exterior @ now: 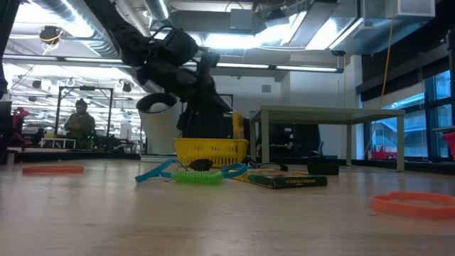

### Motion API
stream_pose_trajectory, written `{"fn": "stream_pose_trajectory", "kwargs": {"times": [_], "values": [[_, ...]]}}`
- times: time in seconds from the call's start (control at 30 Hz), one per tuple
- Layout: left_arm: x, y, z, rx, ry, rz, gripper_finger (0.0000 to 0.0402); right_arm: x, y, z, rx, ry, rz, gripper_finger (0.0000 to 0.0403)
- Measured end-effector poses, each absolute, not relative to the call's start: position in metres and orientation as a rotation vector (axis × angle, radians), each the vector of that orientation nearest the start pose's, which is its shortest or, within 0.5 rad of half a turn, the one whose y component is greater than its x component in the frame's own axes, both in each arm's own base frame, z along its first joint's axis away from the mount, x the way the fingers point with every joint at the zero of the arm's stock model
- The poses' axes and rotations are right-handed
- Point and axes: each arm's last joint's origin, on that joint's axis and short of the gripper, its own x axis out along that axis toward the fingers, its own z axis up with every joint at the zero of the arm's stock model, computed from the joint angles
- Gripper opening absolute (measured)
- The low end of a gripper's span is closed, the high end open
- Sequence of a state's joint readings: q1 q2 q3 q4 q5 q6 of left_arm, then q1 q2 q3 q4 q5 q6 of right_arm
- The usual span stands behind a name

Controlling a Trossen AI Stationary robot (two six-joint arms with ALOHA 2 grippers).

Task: Pick & Place Office Desk Supplies
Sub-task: Put the crayon box into the yellow bin

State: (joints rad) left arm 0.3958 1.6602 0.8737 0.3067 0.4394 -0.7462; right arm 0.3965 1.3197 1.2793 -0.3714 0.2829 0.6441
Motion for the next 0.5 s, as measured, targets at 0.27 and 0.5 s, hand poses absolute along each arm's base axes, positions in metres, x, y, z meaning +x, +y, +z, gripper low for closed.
{"fn": "stream_pose_trajectory", "kwargs": {"times": [0.27,0.5], "values": [[0.3178,0.1244,0.1901,-0.925,0.461,0.144,0.0001,0.2677,0.1097,0.3709,0.495,0.414,0.005,0.0112],[0.3122,0.1298,0.1909,-0.966,0.475,0.178,0.0001,0.2676,0.1098,0.3706,0.493,0.417,0.005,0.0112]]}}
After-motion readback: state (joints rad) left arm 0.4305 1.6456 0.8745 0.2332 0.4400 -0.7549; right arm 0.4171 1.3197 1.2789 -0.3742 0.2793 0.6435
